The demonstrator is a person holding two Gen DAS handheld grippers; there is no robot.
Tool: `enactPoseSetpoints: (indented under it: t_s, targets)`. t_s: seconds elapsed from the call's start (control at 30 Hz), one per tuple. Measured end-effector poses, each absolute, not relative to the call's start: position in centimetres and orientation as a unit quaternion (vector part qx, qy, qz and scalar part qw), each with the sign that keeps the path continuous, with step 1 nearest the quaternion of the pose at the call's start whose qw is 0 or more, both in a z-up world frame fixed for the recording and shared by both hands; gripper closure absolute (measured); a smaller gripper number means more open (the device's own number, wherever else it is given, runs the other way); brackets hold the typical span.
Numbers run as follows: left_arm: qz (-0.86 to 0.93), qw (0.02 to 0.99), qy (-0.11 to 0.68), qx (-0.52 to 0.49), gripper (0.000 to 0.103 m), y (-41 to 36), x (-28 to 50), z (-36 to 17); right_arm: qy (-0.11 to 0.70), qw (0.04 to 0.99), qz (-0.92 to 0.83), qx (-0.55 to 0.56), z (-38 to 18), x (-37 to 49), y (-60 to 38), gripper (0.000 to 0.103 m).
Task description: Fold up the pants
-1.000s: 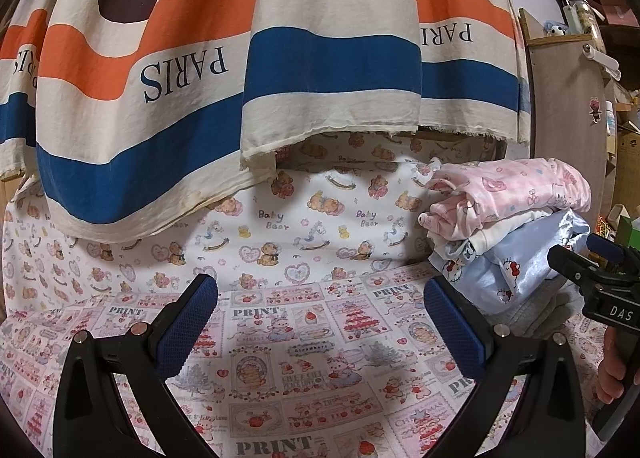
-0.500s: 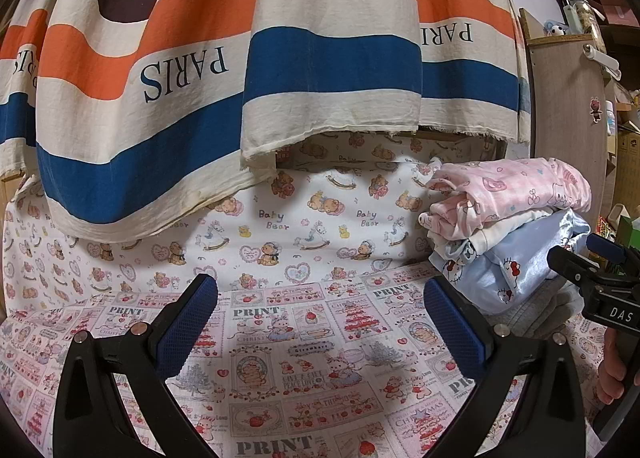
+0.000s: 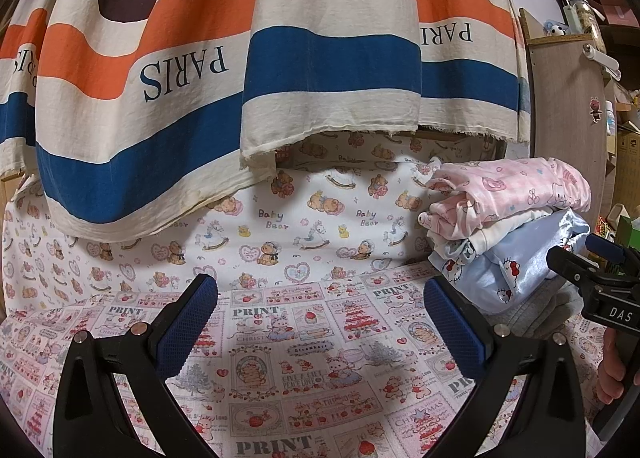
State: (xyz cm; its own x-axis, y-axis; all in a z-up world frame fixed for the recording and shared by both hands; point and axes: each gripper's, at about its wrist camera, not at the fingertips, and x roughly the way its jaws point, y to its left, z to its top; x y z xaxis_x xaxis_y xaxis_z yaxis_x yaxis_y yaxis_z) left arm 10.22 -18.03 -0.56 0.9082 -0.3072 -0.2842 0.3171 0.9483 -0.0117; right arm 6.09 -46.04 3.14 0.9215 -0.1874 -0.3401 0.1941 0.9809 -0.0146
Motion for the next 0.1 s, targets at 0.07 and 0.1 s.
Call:
enactPoseSetpoints:
  t_s: [0.07,0.1]
  targets:
    - [-0.16,0.977,0.143,0.017,0.001,-18.04,10.22,-0.56,0.173,0.98,-0.097,0.01,3.14,6.12,-46.05,0.001]
    - [-0.16,0.977,0.143,0.017,0.001,-18.05,10.22,-0.56,0.173,0.98,-0.097,0.011,3.12,6.11,-46.04,0.001]
